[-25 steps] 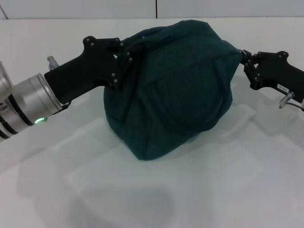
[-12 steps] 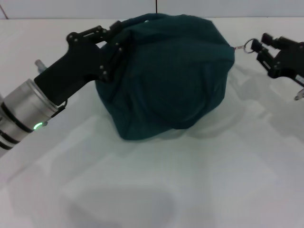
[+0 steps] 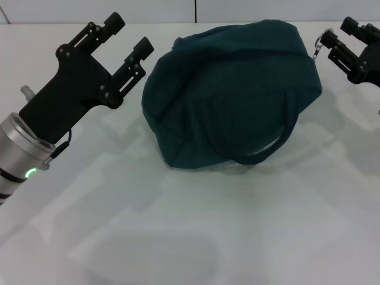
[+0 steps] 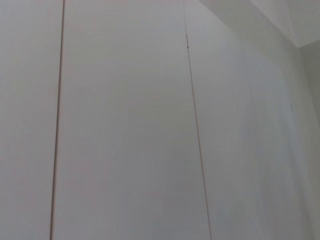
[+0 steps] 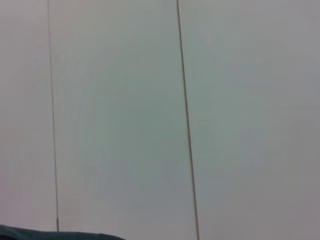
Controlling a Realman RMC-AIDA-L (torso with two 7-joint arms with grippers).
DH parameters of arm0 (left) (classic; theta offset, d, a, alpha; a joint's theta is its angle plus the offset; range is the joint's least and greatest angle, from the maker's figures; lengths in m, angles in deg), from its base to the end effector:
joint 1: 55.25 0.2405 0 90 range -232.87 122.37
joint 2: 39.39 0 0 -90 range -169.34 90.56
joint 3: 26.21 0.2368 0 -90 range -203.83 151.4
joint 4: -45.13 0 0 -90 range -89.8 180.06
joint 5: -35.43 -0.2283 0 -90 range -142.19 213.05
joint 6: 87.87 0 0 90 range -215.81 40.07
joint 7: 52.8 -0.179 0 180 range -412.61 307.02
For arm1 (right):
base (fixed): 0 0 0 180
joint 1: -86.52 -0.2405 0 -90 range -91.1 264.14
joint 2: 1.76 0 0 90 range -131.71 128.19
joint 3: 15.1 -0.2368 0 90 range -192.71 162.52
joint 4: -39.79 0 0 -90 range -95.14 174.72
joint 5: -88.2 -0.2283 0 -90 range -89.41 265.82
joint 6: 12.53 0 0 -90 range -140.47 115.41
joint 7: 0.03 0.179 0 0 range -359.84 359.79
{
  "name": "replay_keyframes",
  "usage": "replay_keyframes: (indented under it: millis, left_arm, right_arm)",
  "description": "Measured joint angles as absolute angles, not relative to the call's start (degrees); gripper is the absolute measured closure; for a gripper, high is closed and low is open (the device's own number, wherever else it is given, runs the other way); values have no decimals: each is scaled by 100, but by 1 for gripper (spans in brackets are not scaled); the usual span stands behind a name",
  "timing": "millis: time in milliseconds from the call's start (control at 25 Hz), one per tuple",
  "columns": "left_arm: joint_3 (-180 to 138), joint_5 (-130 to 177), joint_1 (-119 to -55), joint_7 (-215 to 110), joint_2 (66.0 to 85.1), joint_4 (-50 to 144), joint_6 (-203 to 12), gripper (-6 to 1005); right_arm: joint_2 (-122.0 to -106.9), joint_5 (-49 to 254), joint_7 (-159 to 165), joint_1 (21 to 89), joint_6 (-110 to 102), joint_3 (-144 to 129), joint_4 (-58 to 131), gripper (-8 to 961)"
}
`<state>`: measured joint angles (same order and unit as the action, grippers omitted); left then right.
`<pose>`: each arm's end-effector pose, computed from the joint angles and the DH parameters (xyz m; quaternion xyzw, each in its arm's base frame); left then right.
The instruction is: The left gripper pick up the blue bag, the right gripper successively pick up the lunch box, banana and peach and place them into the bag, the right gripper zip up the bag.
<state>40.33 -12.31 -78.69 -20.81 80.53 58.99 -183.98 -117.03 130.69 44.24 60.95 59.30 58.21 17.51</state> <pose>-0.2205 0.3191 -0.0120 -0.7851 -0.0533 -0.5014 0.3597 0.2445 0.3912 0.0061 -0.8122 0.1539 0.4009 0.3949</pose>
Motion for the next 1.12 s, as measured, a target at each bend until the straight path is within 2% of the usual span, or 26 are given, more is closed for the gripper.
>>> replay_keyframes:
  millis: [80, 280, 480, 760, 1120]
  left_arm:
    - [4030, -1231, -7878, -2083, 8055, 5860, -18381, 448]
    - [3998, -1230, -7930, -2085, 8058, 5780, -18354, 412]
    - [4044, -1393, -8187, -1857, 8054, 5792, -18290, 419]
    - [4049, -2706, -8841, 483, 7929, 6838, -17092, 423]
    - [4118, -3655, -9250, 1324, 8028, 7538, -16697, 425]
  right_arm:
    - [-11703, 13077, 4434, 6086, 5840, 5836, 1782, 452]
    - [-11713, 13086, 4440, 6110, 5435, 5844, 1846, 462]
    - [-11734, 13078, 4434, 6089, 5067, 5841, 1970, 463]
    - [-11755, 13085, 4443, 6048, 4896, 5846, 2079, 466]
    - [-11759, 13090, 4451, 5890, 4803, 5996, 2354, 464]
